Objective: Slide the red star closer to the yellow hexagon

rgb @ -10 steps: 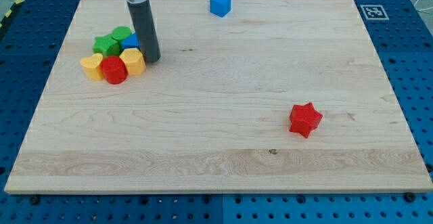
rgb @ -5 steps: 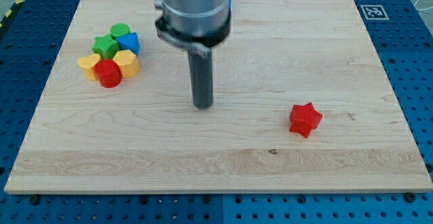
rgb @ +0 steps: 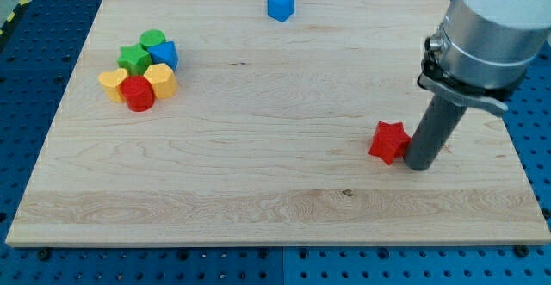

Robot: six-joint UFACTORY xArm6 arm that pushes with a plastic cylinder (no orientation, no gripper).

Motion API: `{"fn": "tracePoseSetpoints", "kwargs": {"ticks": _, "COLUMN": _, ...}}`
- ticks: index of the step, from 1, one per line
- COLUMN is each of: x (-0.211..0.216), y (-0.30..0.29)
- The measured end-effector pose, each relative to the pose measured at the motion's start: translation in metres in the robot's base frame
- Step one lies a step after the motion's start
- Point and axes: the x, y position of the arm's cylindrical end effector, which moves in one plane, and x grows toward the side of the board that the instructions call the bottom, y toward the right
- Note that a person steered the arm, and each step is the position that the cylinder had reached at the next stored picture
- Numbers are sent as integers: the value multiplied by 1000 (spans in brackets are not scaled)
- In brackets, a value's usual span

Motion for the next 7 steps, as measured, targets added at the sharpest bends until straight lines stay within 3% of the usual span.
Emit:
{"fn": "tracePoseSetpoints", "kwargs": {"ticks": 4, "x": -54, "y": -88}}
{"fn": "tracePoseSetpoints", "kwargs": {"ticks": 7, "x": -40, "y": -125}}
